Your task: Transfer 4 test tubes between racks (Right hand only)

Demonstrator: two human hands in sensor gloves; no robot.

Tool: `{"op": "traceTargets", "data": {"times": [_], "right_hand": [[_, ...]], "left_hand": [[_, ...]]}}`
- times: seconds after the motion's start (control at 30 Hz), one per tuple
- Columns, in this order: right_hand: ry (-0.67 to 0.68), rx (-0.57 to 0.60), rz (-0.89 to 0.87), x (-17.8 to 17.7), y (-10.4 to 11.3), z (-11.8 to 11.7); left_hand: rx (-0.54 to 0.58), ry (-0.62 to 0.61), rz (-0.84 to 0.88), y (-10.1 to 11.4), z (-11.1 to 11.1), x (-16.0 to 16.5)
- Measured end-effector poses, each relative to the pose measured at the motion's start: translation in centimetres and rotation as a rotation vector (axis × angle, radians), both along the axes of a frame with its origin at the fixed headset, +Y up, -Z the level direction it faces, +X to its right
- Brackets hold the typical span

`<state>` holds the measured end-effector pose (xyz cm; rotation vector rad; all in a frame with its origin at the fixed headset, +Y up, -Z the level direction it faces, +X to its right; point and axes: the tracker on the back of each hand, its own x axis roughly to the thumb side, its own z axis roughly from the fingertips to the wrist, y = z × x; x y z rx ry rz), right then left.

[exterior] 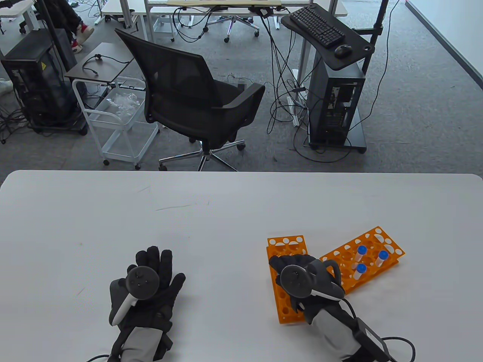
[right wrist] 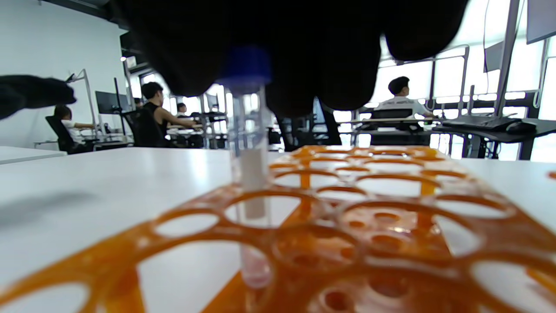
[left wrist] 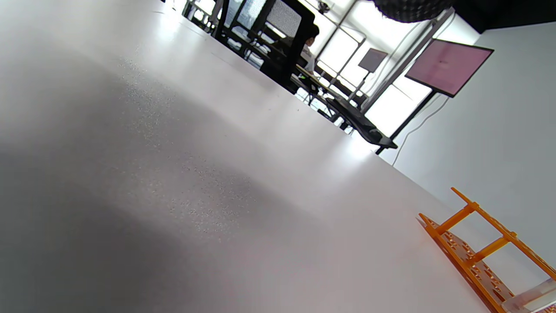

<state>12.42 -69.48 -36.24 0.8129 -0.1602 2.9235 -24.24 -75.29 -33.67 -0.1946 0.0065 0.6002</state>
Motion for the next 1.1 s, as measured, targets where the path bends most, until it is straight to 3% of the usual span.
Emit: {"op": "traceTargets", "data": {"times": [0.43, 1.1], "right_hand": [[0.006, 0.010, -0.013, 0.0, -0.1, 0.0], [-0.001, 0.071, -0.159, 1.9, 3.1, 0.8]], "left_hand": [[-0.007, 0.005, -0.007, 0.0, 0.0, 0.0], [-0.009, -0.001, -0.020, 0.0, 0.0, 0.2]]}}
